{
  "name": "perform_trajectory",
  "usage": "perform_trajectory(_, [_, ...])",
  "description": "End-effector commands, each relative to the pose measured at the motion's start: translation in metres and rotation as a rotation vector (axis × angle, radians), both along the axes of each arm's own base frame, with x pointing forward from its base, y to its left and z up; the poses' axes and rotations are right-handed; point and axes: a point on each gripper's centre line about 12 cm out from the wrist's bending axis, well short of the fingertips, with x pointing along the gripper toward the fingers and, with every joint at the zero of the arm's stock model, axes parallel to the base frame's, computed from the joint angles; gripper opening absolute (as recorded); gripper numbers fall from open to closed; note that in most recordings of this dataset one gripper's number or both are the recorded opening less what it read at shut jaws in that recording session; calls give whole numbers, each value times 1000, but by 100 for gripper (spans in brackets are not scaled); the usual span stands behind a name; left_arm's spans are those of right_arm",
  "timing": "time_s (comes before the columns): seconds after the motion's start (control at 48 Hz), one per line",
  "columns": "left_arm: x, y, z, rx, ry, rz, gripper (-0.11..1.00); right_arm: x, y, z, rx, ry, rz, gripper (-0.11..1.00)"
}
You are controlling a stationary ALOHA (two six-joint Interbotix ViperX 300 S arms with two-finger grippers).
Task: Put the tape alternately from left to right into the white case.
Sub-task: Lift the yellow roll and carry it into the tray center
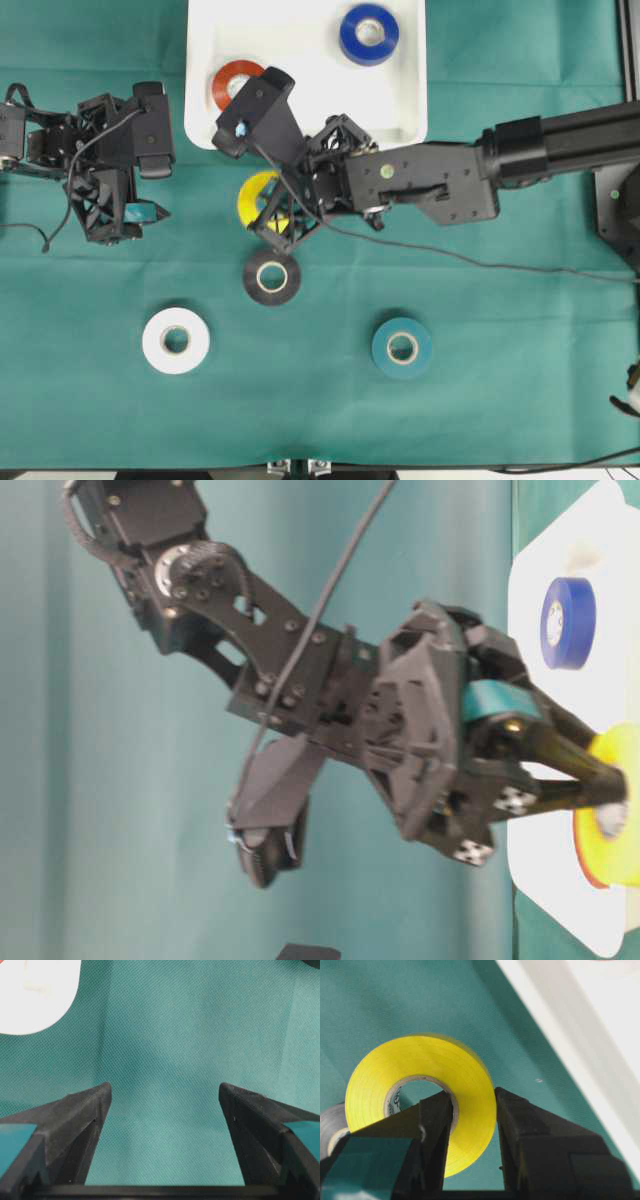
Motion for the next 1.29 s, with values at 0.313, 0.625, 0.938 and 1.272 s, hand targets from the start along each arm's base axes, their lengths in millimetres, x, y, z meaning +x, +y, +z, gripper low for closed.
perform_trajectory(0.313, [2,-1,7,-1,-28,-1,82,-18,-62,45,-98,26,-95,26])
perform_trajectory(0.625, [1,-1,6,0,-23,-2,82,-22,-103,26,-101,55,-161,26])
perform_trajectory(0.938, [1,-1,6,0,-26,-2,82,-25,-123,5,-95,72,-186,26])
perform_trajectory(1.272, [-1,-1,4,-2,-18,1,82,-24,-127,-6,-90,68,-185,26])
